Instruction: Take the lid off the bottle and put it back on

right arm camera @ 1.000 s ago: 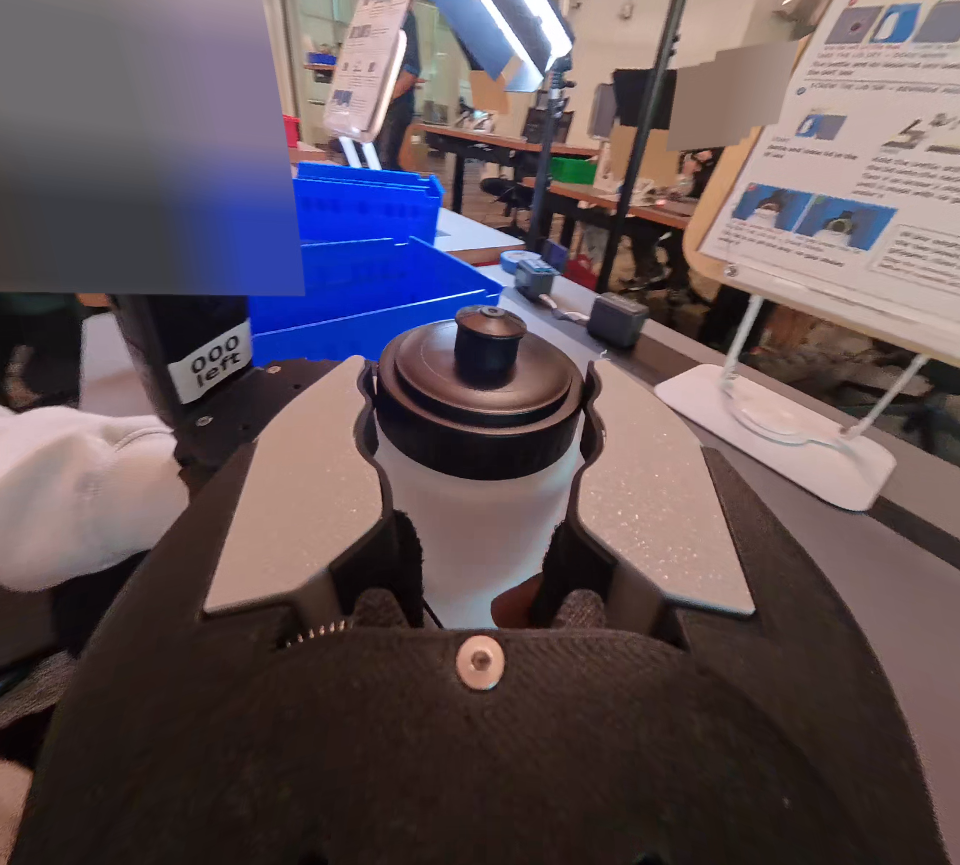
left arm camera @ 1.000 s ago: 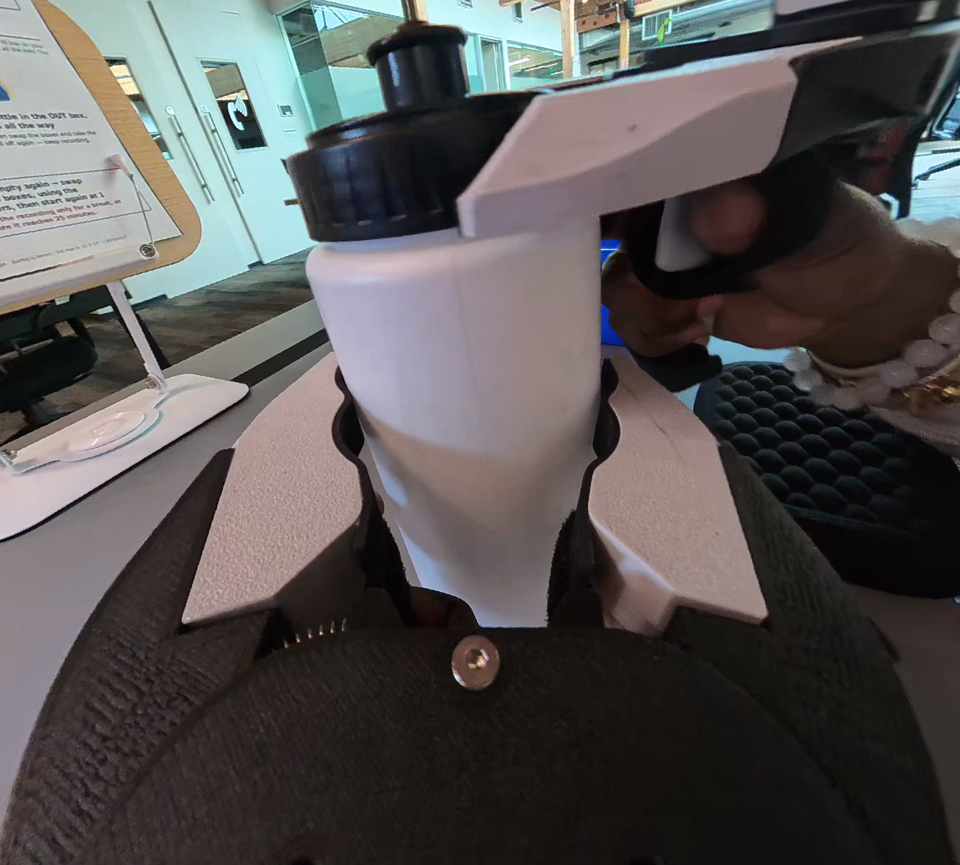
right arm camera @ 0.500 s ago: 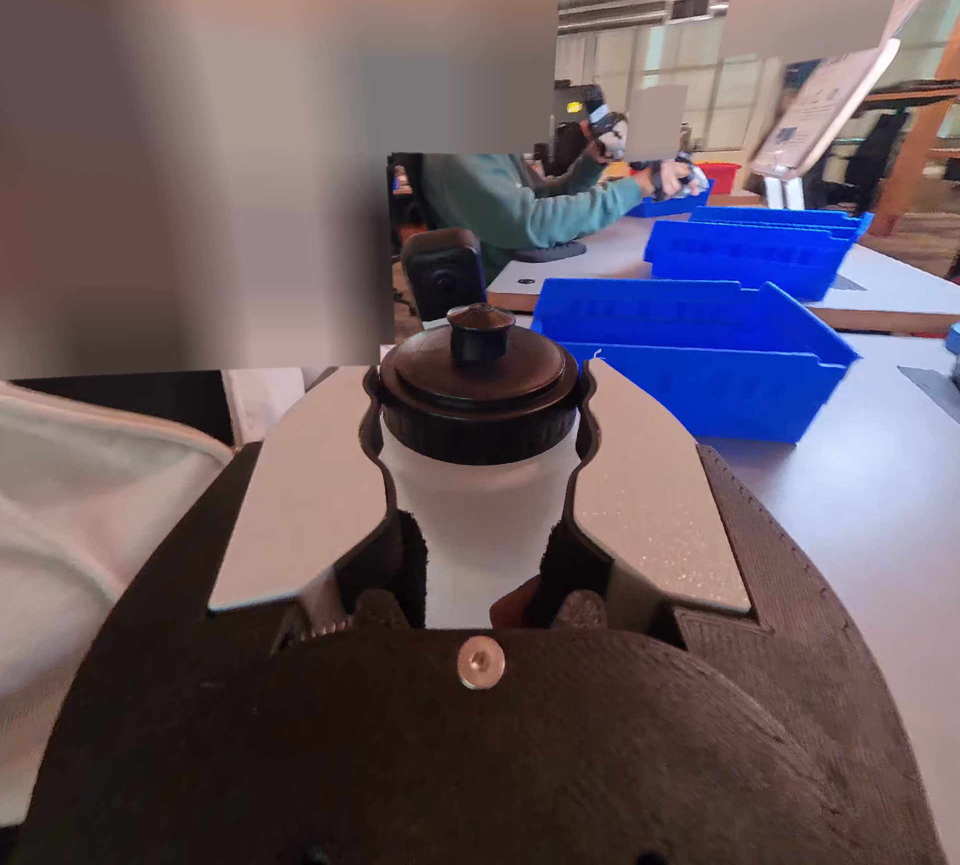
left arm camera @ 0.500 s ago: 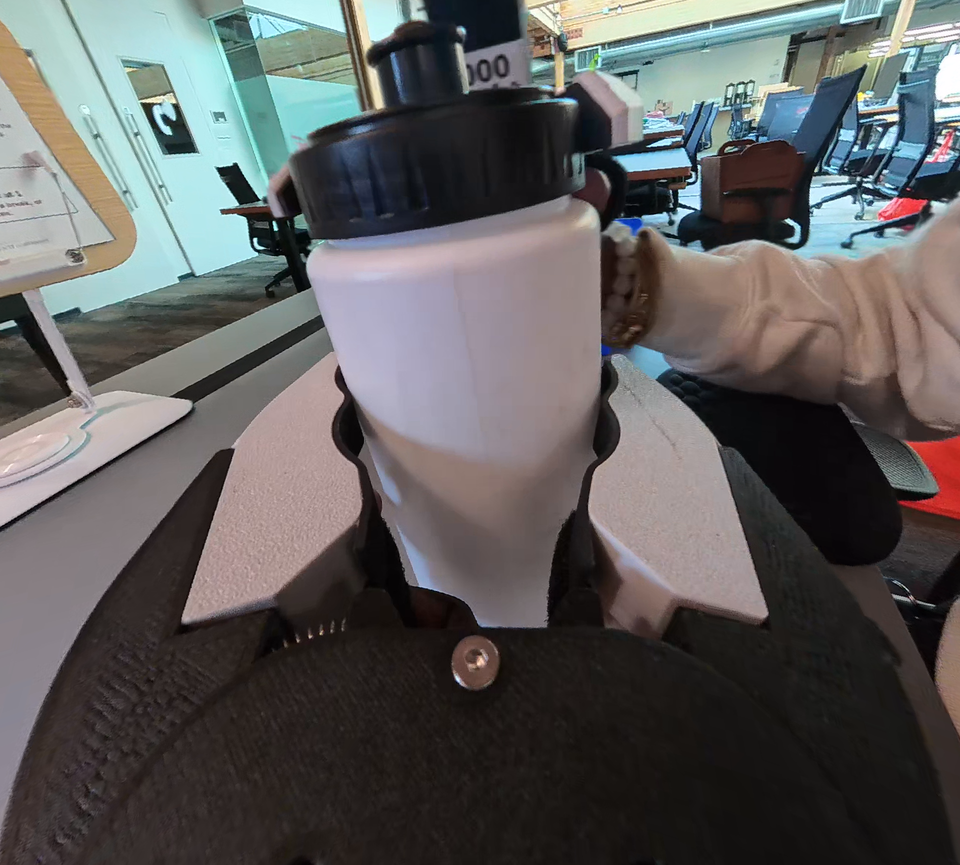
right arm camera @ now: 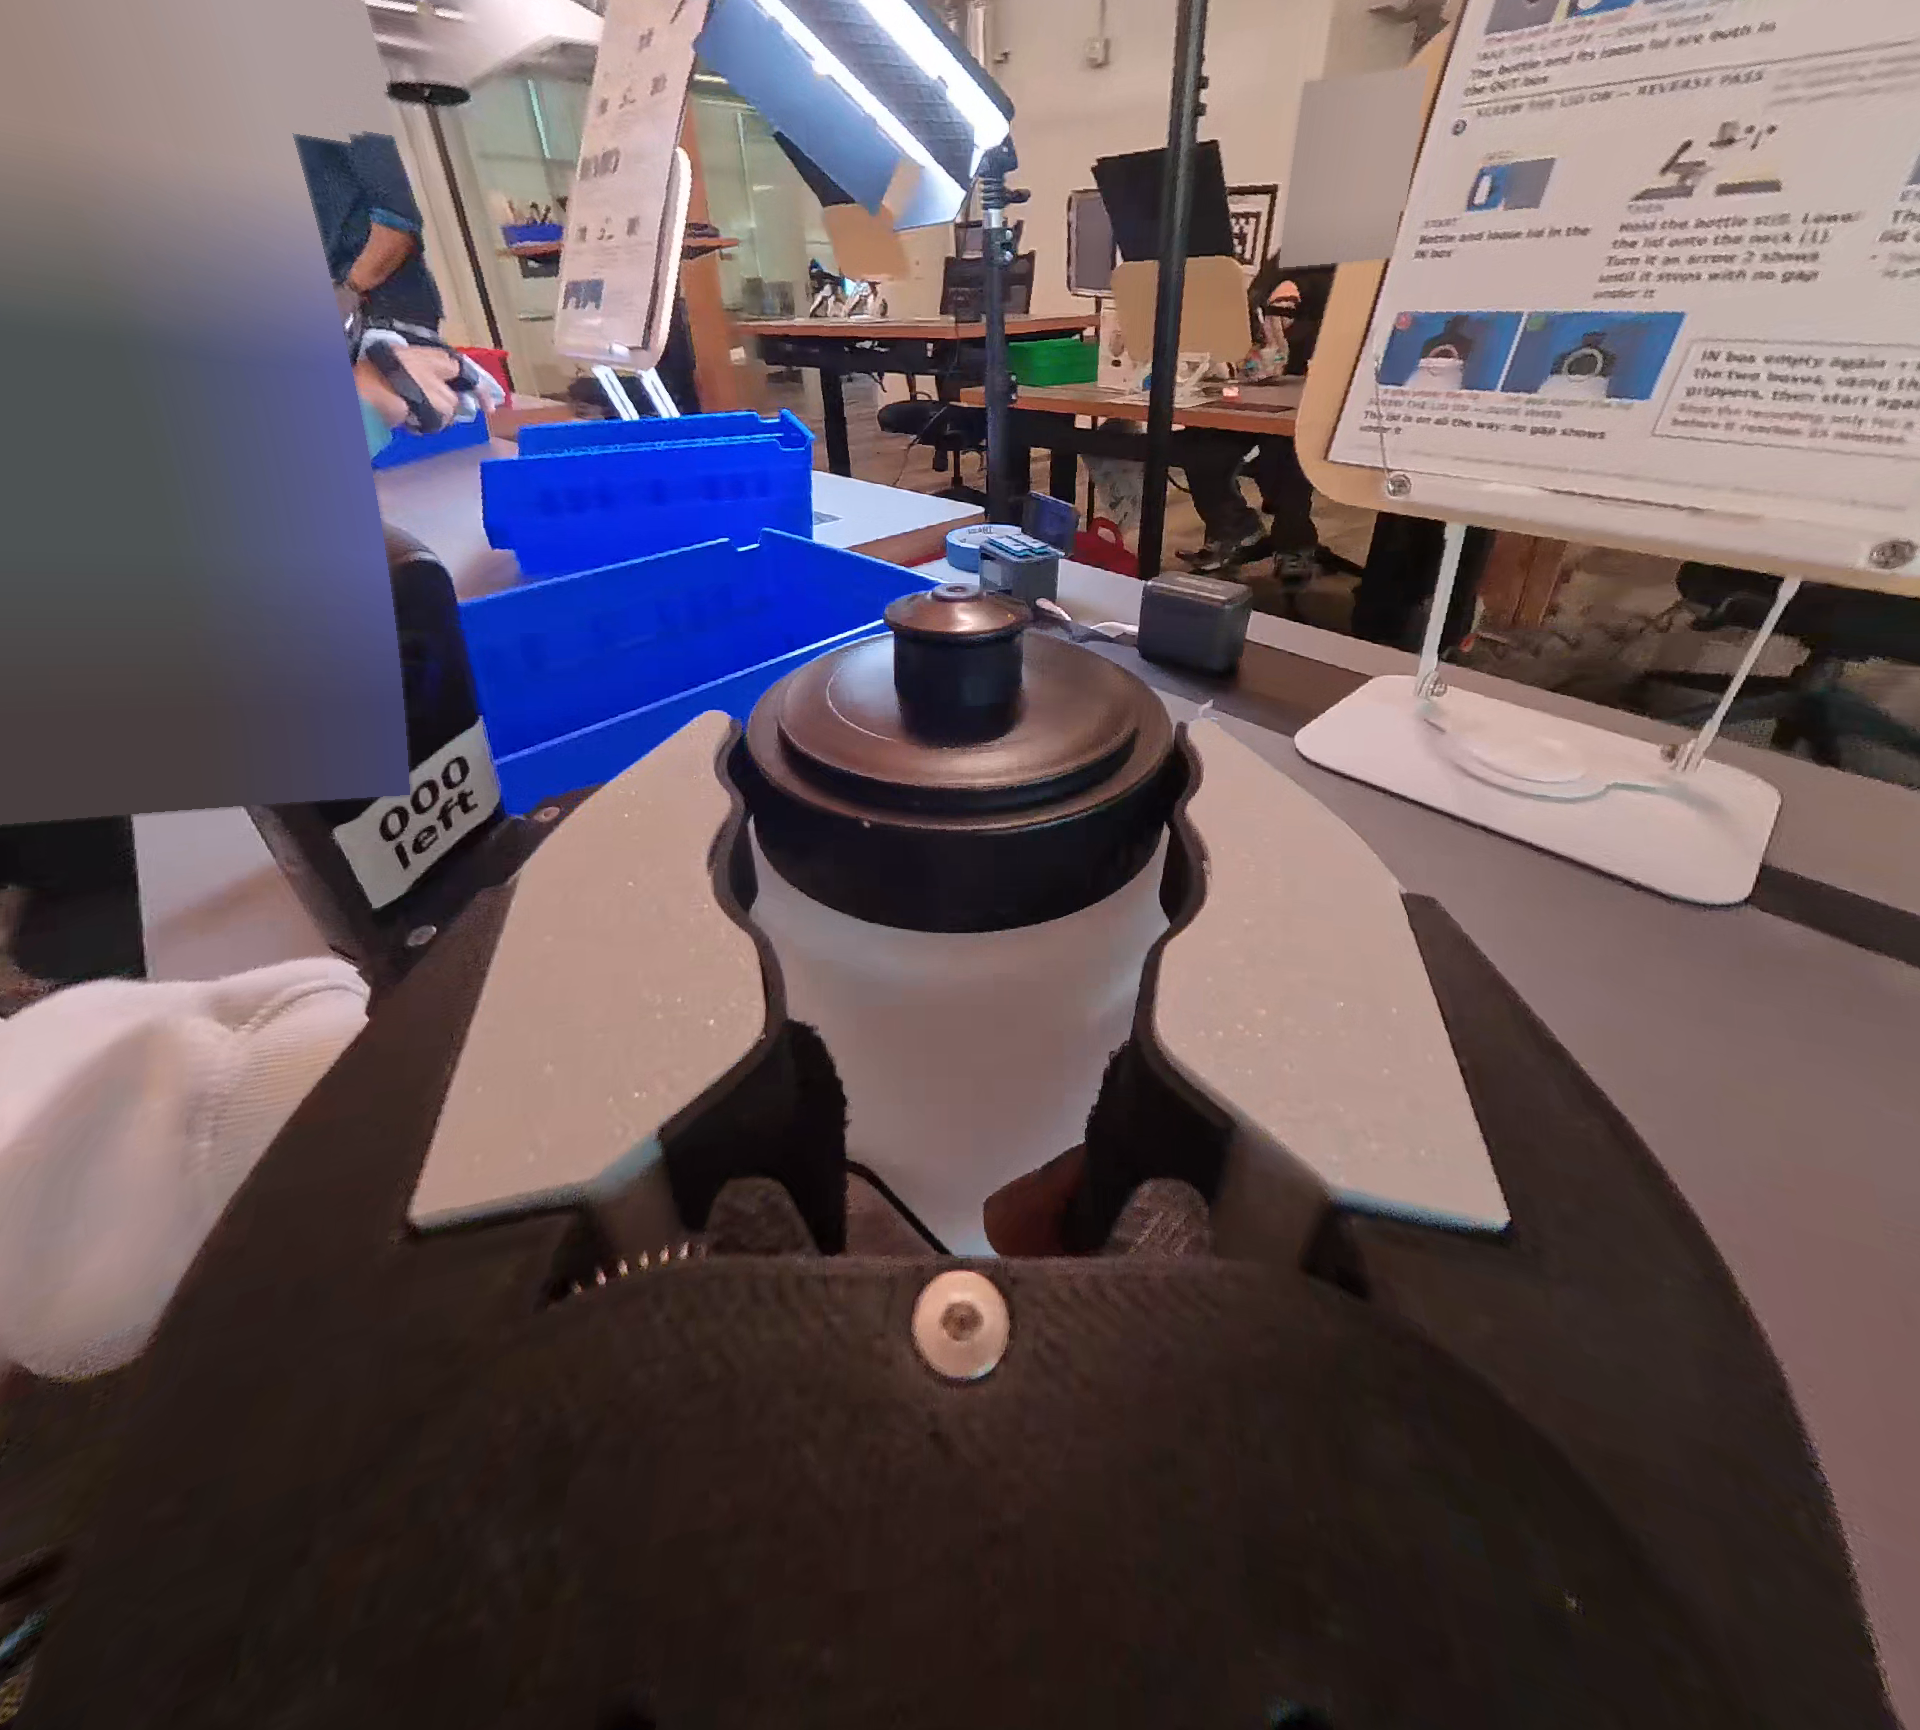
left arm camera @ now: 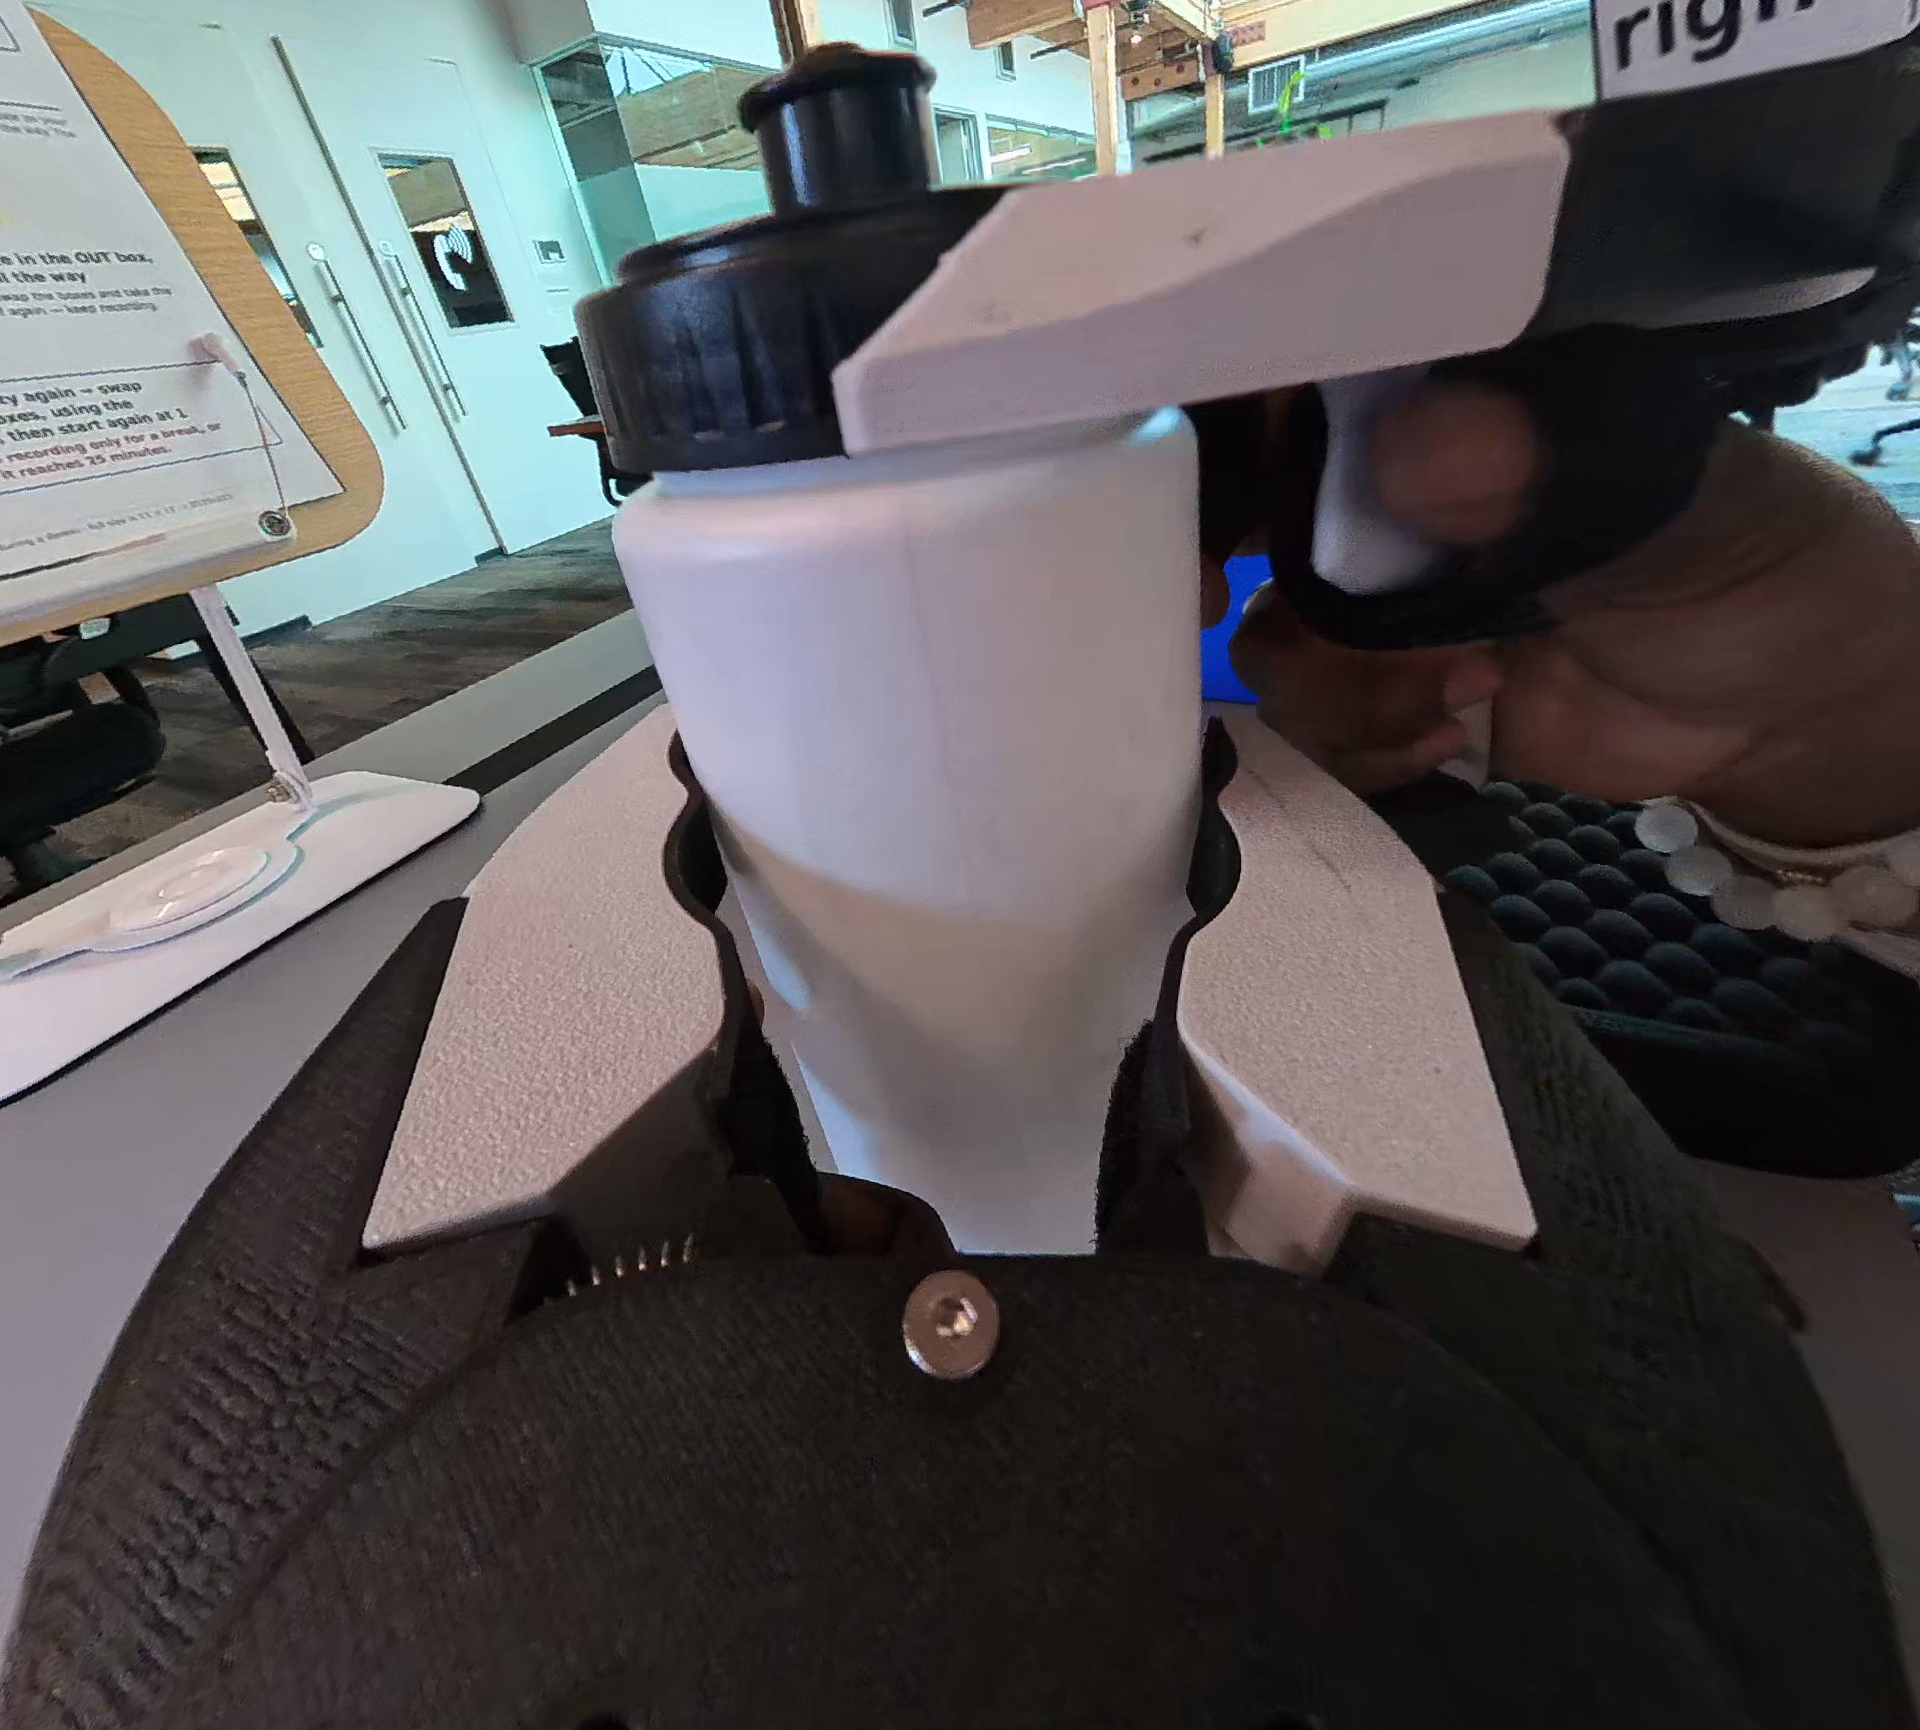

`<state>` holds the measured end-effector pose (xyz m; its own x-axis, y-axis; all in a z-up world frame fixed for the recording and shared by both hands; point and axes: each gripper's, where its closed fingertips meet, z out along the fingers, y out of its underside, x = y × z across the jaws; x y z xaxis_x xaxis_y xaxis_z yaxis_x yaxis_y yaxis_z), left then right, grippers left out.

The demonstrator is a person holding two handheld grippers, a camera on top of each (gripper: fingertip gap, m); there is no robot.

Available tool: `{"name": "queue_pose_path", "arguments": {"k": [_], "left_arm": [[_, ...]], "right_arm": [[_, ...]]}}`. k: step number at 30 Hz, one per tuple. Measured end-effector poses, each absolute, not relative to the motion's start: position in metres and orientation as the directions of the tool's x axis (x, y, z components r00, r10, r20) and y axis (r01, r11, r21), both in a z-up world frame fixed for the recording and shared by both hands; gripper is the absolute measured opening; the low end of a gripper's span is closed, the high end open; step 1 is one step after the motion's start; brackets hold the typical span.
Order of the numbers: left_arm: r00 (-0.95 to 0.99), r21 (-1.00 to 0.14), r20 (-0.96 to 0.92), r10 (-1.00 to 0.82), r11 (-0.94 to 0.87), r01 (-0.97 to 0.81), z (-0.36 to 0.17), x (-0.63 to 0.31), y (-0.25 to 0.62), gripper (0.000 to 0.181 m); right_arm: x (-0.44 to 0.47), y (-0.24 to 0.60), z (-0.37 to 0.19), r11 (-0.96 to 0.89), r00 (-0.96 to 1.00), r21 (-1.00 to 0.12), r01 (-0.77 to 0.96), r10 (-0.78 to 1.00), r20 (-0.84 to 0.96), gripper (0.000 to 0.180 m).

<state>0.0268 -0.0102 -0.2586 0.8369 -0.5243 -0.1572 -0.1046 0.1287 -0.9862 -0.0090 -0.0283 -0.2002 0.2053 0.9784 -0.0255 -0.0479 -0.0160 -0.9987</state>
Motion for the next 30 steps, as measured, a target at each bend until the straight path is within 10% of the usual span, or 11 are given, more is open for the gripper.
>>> {"name": "queue_pose_path", "arguments": {"k": [7, 15, 30], "left_arm": [[0.791, -0.986, -0.16, -0.591, 0.131, -0.102, -0.259, 0.031, -0.017, 0.089], [0.737, -0.991, -0.117, -0.666, 0.125, -0.044, -0.258, 0.04, -0.022, 0.089], [0.83, -0.985, -0.157, -0.536, 0.148, -0.091, -0.258, 0.027, -0.012, 0.09]], "right_arm": [[-0.007, -0.042, -0.202, -0.009, -0.215, -1.0, 0.016, 0.976, -0.013, 0.076], [0.008, -0.059, -0.199, -0.088, -0.837, -0.996, 0.026, 0.543, -0.07, 0.076], [0.0, -0.039, -0.185, -0.017, 0.079, -0.99, -0.14, 0.996, -0.029, 0.096]]}}
